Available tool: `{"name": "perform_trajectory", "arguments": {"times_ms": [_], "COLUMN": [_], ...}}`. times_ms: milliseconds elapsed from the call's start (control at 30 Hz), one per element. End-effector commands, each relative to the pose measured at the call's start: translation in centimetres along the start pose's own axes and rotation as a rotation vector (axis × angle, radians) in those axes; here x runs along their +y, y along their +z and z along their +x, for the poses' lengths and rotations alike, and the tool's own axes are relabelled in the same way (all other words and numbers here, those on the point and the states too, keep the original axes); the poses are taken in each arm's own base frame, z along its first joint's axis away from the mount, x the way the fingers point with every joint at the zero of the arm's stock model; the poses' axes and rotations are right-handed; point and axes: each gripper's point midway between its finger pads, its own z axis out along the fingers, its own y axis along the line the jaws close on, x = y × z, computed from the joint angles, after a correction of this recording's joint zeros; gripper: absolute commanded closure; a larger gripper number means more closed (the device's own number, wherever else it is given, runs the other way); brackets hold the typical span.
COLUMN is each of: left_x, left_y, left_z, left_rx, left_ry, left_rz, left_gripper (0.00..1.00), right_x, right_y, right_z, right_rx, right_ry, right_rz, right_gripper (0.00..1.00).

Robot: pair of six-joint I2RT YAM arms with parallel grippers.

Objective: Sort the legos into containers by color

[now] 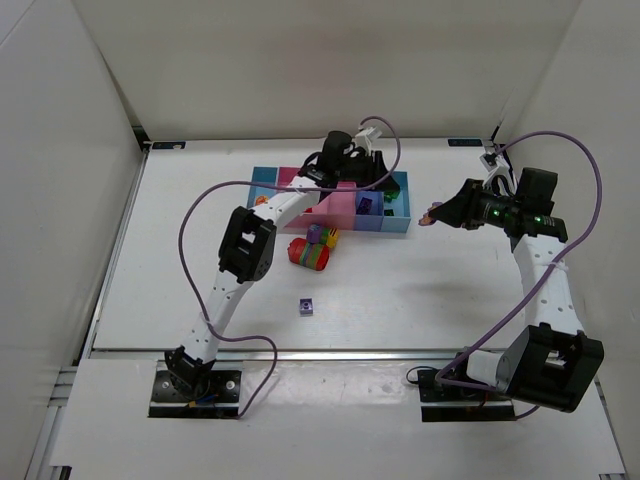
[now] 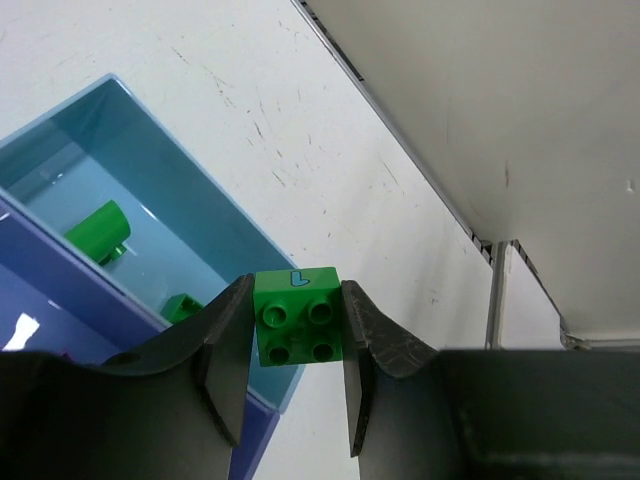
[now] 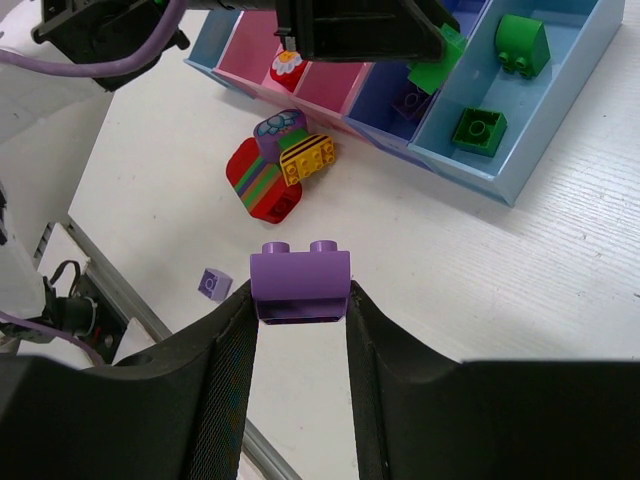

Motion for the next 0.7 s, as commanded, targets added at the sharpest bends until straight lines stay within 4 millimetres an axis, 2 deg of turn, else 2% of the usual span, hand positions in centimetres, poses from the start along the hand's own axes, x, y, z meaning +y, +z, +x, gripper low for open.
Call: {"name": "perform_trajectory", "arguments": {"times_ms": [0, 67, 100, 200, 233, 333, 500, 600, 633, 667], "left_x": [-2.1, -2.5, -2.0, -1.6, -1.4, -0.8, -0.7, -1.8, -1.8, -3.4], "left_y": [1.1, 1.4, 1.7, 1.8, 1.9, 1.8, 1.6, 0.4, -0.6, -1.8], "left_z": [-0.8, -1.1, -0.7, -0.6, -0.4, -0.3, -1.5, -4.3, -5.8, -8.0], "left_rx": [-0.014, -0.018, -0.008, -0.011, -0.004, -0.002, -0.038, -0.099, -0.130, -0.172], "left_ry": [0.056, 0.076, 0.066, 0.069, 0.071, 0.073, 0.112, 0.152, 0.160, 0.189], "left_rz": [0.029, 0.038, 0.033, 0.020, 0.011, -0.008, -0.037, -0.024, -0.032, -0.020], "left_gripper": [0.67, 0.65, 0.64, 0.54, 0.45, 0.32, 0.21, 0.21, 0.21, 0.21], "right_x": [-0.1, -0.2, -0.2, -0.4, -0.3, -0.5, -1.2, -1.2, -0.9, -0.9], "right_y": [-0.1, -0.1, -0.1, -0.1, -0.1, 0.0, 0.4, 0.6, 1.0, 1.3], "right_z": [-0.4, -0.5, -0.5, -0.5, -0.5, -0.4, -0.5, -0.7, -0.6, -0.6], "right_rx": [-0.014, -0.016, -0.015, -0.015, -0.017, -0.018, -0.014, -0.017, -0.011, -0.010], "right_ry": [-0.027, -0.033, -0.033, -0.033, -0.035, -0.034, -0.032, -0.053, -0.066, -0.077], "right_rz": [0.002, 0.001, 0.003, 0.009, 0.009, 0.012, 0.020, 0.025, 0.017, 0.023], "right_gripper": [0.97, 0.97, 0.97, 0.97, 0.97, 0.97, 0.97, 0.97, 0.97, 0.97]}}
